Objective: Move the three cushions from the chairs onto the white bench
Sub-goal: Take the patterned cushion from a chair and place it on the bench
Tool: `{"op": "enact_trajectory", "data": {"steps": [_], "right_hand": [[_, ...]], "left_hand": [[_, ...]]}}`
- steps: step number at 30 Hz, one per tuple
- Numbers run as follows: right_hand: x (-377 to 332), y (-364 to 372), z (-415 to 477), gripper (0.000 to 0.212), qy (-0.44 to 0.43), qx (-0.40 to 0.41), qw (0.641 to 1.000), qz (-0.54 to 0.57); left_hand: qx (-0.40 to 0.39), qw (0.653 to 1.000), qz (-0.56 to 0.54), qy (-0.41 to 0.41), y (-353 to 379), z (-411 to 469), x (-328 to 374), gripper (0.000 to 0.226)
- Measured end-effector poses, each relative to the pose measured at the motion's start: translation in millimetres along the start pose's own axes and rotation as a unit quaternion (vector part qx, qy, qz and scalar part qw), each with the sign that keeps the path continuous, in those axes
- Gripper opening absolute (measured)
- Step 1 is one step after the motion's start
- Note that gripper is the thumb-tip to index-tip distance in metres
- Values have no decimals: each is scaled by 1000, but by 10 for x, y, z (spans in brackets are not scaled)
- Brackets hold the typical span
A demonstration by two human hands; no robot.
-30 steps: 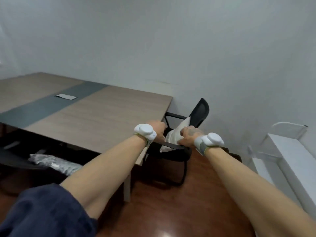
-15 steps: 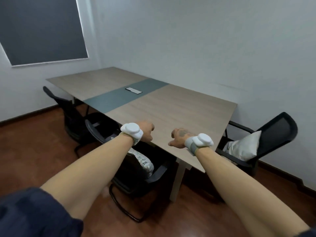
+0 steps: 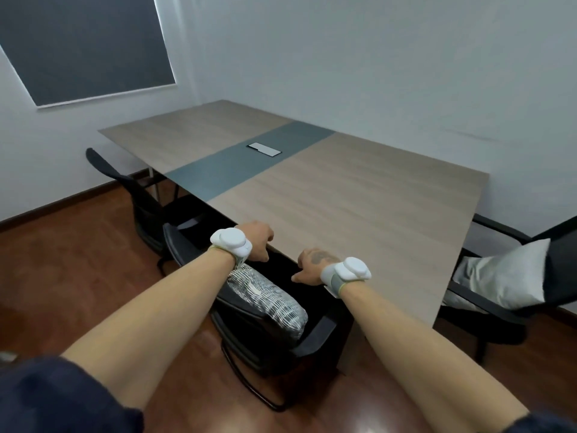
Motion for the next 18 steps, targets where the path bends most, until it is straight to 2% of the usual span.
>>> {"op": "enact_trajectory", "data": {"steps": [9,13,18], "right_hand": [[51,640,812,47,13,-86,995,45],[54,894,1032,58,27,-97,993,58],[114,1330,1308,64,69,-121,987,79]], "left_hand": [[-104,994,4,17,870,663,-158,56],[-126,991,34,35,1106,865,-259,58],[-169,977,79,100,1550,1193,-253,61]]}}
Point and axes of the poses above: each hand's wrist, its own z-axis towards the middle knuckle, its own y-axis out of the palm, x = y × z, the point moved 10 cm from there along z, towards the middle knuckle, and after that the axes turned 8 degrees about z, right-handed, at the moved point
